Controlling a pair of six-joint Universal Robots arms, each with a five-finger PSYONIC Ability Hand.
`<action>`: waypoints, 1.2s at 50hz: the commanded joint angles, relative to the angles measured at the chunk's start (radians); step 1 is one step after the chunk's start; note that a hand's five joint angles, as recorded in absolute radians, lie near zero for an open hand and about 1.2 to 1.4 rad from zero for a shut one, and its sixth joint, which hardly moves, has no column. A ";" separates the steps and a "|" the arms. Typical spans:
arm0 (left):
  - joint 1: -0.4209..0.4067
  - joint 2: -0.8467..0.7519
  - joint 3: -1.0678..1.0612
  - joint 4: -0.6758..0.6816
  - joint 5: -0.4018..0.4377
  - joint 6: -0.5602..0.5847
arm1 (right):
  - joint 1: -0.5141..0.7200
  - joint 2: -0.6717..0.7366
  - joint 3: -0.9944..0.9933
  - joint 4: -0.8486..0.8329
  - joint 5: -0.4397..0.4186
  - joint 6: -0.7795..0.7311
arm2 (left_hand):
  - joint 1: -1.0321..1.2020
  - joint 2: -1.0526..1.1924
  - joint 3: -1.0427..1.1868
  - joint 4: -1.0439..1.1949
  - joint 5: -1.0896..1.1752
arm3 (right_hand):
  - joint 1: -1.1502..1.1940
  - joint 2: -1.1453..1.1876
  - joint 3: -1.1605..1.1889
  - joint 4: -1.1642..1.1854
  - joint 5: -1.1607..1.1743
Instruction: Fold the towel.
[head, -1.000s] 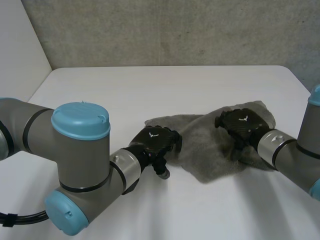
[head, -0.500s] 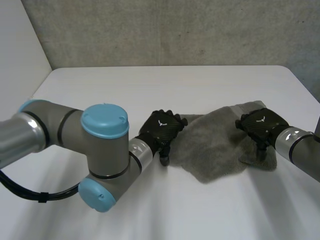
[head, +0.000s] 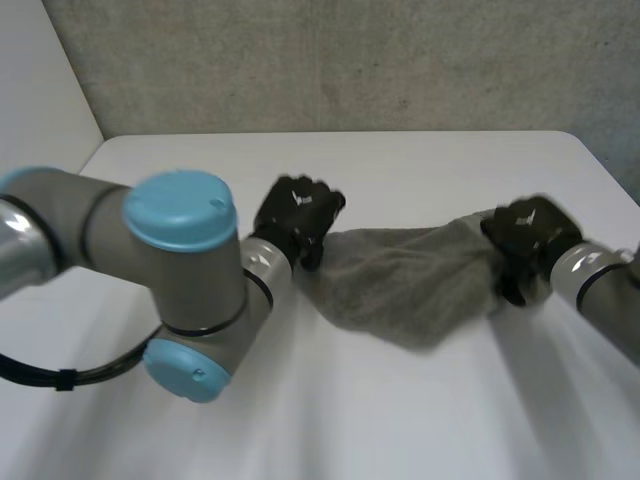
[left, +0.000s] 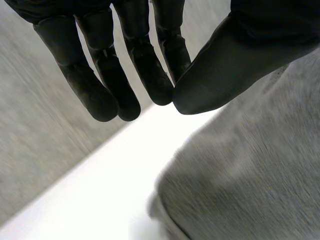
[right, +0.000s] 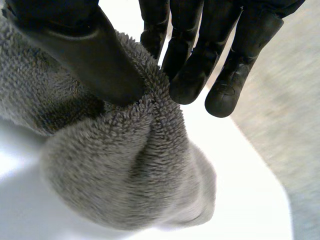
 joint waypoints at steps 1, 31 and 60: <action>0.005 0.267 -0.092 0.004 0.004 -0.004 | -0.001 -0.273 -0.005 -0.006 -0.031 0.121 | -0.040 -0.112 -0.144 -0.120 -0.255 | 0.108 0.109 0.058 0.060 0.085; -0.036 0.013 -0.131 0.047 0.010 -0.193 | 0.068 -0.445 0.009 0.216 -0.069 0.134 | -1.090 -1.163 -1.194 -1.171 -1.305 | 0.108 0.109 0.058 0.060 0.085; -0.051 -0.028 -0.007 0.070 0.036 -0.193 | 0.049 -0.459 0.061 0.181 -0.077 0.131 | -0.040 -0.112 -0.144 -0.120 -0.255 | 0.108 0.109 0.058 0.060 0.085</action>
